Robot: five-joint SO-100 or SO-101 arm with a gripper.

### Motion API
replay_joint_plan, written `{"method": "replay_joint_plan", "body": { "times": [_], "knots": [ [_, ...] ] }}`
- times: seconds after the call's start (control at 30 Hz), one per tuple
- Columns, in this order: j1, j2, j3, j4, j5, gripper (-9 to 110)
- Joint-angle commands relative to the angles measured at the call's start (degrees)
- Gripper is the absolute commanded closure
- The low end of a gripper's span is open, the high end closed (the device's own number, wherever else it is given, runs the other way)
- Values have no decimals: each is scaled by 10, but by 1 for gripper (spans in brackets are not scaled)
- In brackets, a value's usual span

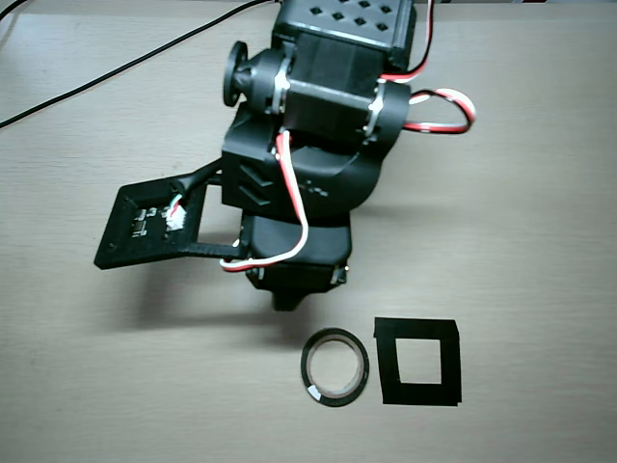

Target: Grasp a tape and put it in the target area.

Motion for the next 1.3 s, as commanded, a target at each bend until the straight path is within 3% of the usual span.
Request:
{"method": "replay_joint_plan", "body": {
  "times": [0.0, 1.27],
  "knots": [
    [18, -1, 34, -14, -18, 96],
    [21, -7, 40, -17, -42, 95]
  ]
}}
